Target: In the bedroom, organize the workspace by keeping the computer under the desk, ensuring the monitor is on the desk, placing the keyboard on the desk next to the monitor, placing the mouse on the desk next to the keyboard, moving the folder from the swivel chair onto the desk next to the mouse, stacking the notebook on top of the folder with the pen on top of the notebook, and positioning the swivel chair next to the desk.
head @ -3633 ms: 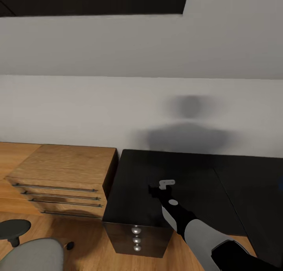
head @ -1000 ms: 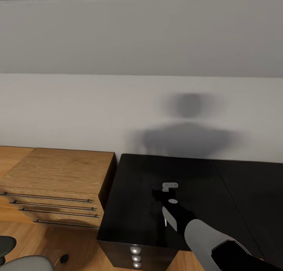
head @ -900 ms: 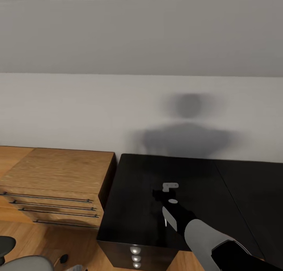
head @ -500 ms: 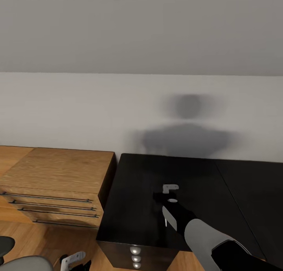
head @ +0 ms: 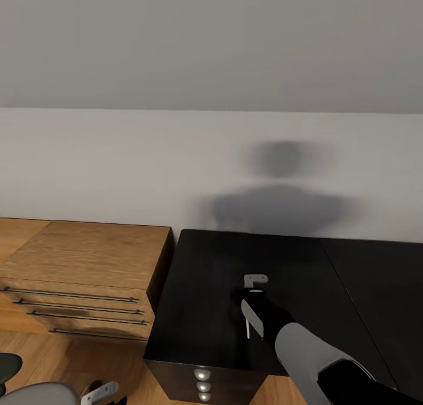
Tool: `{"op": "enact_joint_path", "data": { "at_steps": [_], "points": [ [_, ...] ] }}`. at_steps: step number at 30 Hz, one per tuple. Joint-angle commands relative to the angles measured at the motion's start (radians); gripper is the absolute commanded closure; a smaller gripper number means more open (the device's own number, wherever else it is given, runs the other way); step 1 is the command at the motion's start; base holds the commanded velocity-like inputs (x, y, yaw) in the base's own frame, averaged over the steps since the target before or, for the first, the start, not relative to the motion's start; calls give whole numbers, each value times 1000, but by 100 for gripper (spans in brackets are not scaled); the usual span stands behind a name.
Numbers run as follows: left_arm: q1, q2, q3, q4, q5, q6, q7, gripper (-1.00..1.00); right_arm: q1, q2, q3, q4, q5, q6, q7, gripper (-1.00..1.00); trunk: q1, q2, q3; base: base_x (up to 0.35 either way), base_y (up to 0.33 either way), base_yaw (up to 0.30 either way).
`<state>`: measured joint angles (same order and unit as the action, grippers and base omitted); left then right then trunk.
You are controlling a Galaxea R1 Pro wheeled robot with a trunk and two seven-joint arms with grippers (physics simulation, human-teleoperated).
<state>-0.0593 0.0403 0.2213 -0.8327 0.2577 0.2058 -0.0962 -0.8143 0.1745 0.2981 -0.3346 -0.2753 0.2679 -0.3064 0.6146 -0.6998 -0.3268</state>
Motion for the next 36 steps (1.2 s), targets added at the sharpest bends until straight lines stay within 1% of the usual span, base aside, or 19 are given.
{"op": "enact_joint_path", "data": {
  "at_steps": [1, 3, 4, 5, 9, 12, 15, 18, 20, 27, 28, 36],
  "points": [
    [0, 0, 9, -1, 9, 8, -5, -100, -1, 0, 0, -12, -13, 24, -14, -100, 0, -1, -1, 0, 0, 0],
    [0, 0, 18, 1, 9, 8, -5, -100, -2, 0, -18, -33, -23, 62, -23, -100, 0, -1, -1, 0, 0, 0],
    [0, 1, 28, 3, 9, 8, -4, -100, -3, 0, -39, -53, -32, 102, -30, -100, 0, -1, -1, 0, 0, 0],
    [0, 1, 33, 5, 9, 8, -4, -100, -3, 0, -48, -62, -36, 123, -33, -100, 0, -1, -1, 0, 0, 0],
    [0, 0, 53, 17, 9, 8, -4, -100, -7, 0, -76, -95, -45, 209, -46, -100, 0, -1, -1, 0, 0, 0],
    [0, 0, 61, 25, 8, 8, -5, -100, -11, 0, -87, -111, -49, 263, -61, -100, 0, -1, -1, 0, 0, 0],
    [0, 0, 64, 29, 8, 7, -5, -100, -25, 0, -94, -120, -51, 301, -77, -100, 0, -1, -1, 0, 0, 0],
    [0, 0, 67, 31, 8, 7, -5, -100, -47, 0, -101, -124, -53, 333, -93, -100, 0, -1, -1, 0, 0, 0],
    [0, 0, 68, 33, 8, 7, -6, -100, -71, 0, -112, -125, -56, 369, -101, -100, 0, -1, -1, 0, 0, 0],
    [0, 0, 71, 47, 9, 7, -6, -100, -124, 0, -147, -125, -84, 467, -109, -100, 0, -1, -1, 0, 0, 0],
    [0, 0, 72, 50, 9, 7, -6, -100, -135, 0, -152, -125, -89, 492, -109, -100, 0, -1, -1, 0, 0, 0],
    [0, 0, 73, 54, 9, 7, -7, -100, -169, 0, -160, -124, -96, 567, -111, -100, 0, -1, -1, 0, 0, 0]
  ]
}}
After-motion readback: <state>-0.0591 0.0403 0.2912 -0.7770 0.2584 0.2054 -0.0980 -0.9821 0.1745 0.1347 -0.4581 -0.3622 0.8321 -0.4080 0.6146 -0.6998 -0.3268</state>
